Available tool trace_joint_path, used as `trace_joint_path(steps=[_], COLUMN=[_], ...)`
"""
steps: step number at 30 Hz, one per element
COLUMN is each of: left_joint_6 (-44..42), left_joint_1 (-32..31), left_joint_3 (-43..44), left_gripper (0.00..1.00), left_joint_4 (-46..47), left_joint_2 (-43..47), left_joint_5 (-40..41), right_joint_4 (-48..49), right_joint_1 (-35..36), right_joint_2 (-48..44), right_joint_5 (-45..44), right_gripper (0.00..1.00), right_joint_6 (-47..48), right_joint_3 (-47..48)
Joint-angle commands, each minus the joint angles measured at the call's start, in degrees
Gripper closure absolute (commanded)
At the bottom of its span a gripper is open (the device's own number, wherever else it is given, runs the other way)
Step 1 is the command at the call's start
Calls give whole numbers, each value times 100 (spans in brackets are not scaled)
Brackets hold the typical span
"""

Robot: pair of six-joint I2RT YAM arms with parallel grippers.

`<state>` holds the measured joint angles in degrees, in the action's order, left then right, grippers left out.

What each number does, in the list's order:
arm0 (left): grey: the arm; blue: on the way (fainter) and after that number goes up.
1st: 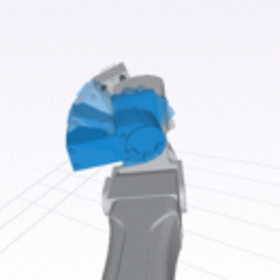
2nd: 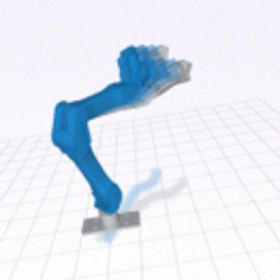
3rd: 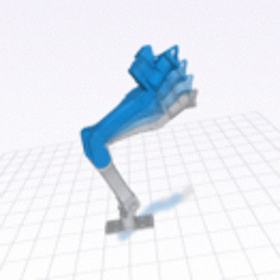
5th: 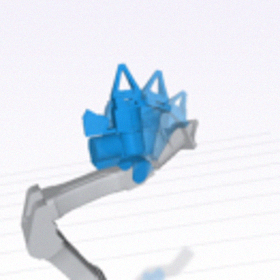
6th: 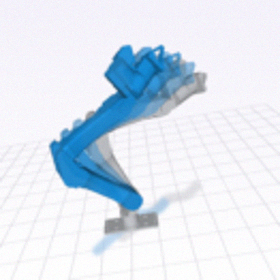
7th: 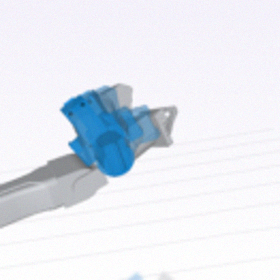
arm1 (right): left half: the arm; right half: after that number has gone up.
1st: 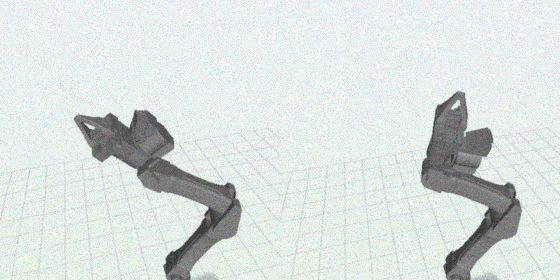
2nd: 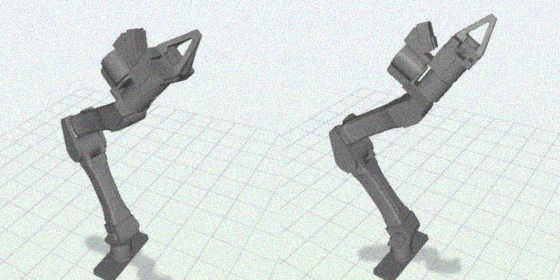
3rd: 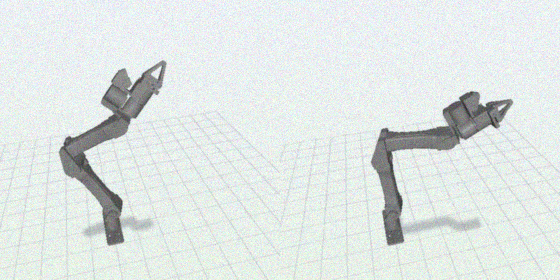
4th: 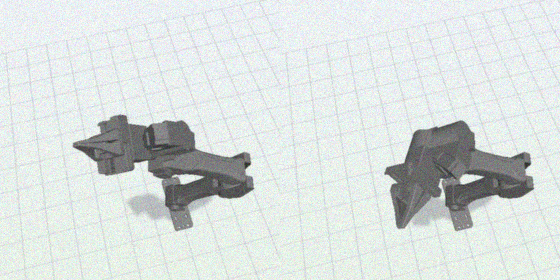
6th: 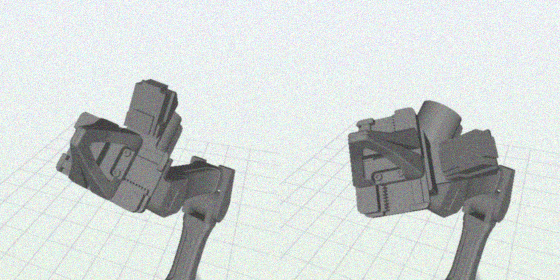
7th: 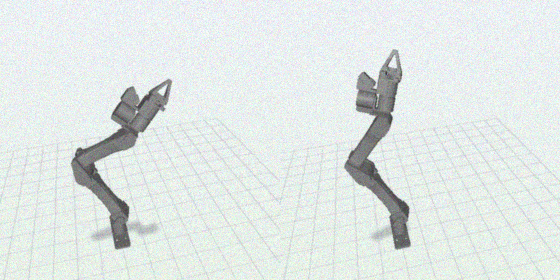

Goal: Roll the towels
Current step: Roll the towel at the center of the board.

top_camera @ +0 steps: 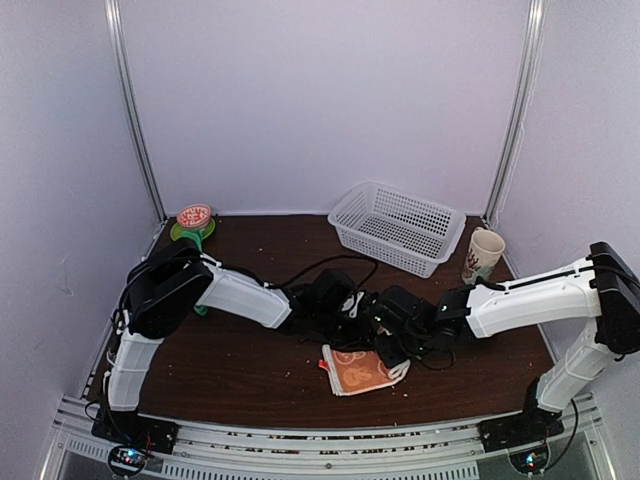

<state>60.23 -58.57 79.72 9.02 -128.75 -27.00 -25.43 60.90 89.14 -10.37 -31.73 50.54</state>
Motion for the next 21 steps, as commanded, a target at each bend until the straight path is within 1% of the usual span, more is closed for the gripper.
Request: trace_joint_path(steps=[1,3,4,9,12,15,19,21], left_joint_6=[11,5,12,34,37,32,17,27], left_joint_1=[12,12,12,12,12,12,12,12], left_joint_3=[-141,-121,-104,-54,-45,-21,46,65], left_gripper=[91,92,93,94,94,94,94,94], left_joint_4=[116,117,126,177,172,160,125,126], left_joint_2=[206,174,148,28,8,-9,-51,-70], left_joint_5=[-6,10,6,-4,-6,-19,-37,-24], right_joint_4=[-355,-531,-570,-478,-373,-54,549,784], right_joint_1=[37,36,40,16,-60,-228,-543,-724], right_joint_2=[70,120,121,-166,-453,-826,-1337,-1498], right_joint_5=[-552,-715,-734,-507,-299,62,616,892], right_gripper=[100,100,97,59,48,39,33,31], right_joint_6=[-247,-376,-427,-616,-716,-847,-1053,-1143], right_joint_3=[116,150,151,42,-63,-380,-1019,-1319])
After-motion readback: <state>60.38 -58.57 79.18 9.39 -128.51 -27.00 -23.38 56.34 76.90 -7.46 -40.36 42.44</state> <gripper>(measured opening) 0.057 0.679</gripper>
